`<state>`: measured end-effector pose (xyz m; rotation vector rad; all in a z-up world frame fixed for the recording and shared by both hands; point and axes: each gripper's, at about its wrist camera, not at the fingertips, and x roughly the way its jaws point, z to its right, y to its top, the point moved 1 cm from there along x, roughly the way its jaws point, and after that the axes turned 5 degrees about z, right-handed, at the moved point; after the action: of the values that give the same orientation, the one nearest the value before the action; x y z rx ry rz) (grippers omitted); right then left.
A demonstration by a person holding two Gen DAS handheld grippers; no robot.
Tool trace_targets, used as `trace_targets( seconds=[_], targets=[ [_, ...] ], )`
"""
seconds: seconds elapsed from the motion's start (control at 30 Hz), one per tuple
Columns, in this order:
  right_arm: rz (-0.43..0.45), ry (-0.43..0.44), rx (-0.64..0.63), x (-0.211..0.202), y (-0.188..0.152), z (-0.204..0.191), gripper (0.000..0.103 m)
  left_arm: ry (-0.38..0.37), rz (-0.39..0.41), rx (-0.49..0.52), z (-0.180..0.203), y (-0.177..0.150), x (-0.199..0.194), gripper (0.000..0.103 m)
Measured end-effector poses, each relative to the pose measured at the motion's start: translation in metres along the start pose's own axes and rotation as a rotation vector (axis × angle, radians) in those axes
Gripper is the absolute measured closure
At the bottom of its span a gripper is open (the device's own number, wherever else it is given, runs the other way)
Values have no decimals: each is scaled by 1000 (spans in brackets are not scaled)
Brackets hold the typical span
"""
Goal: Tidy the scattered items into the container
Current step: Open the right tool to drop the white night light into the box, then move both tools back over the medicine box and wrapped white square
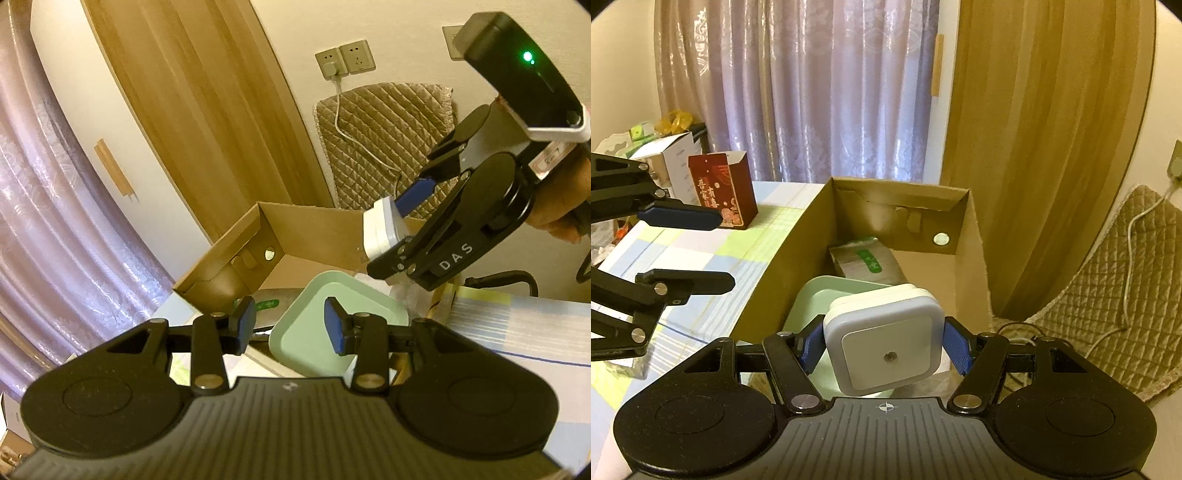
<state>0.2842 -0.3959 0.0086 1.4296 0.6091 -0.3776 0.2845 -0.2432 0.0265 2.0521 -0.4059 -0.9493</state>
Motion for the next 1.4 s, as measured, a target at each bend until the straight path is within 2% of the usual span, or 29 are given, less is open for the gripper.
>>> trace_targets(
  seconds=[0.13, 0.17, 0.2, 0.57, 0.9, 1.03, 1.23, 1.4],
  targets=[
    [-9, -1, -1, 7, -1, -4, 33, 8, -14, -8, -4, -6, -3, 67],
    [-9, -2, 0, 8, -1, -4, 26, 10, -18, -8, -5, -7, -5, 67],
    [1, 1, 8, 7, -2, -4, 10, 14, -20, -9, -5, -10, -7, 67],
    [4, 10, 15, -3, -5, -13, 9, 39, -50, -40, -6, -31, -29, 66],
    [7, 14, 3, -22, -4, -31, 9, 84, -87, -130, -9, -55, -67, 62],
    [6, 26, -15, -33, -4, -47, 9, 95, -112, -207, -12, -67, -89, 49],
    [5, 58, -55, -49, 0, -80, 9, 138, -141, -285, -6, -80, -121, 18],
    [4, 97, -92, -59, 5, -113, 9, 183, -168, -333, -6, -92, -146, 10]
  ],
)
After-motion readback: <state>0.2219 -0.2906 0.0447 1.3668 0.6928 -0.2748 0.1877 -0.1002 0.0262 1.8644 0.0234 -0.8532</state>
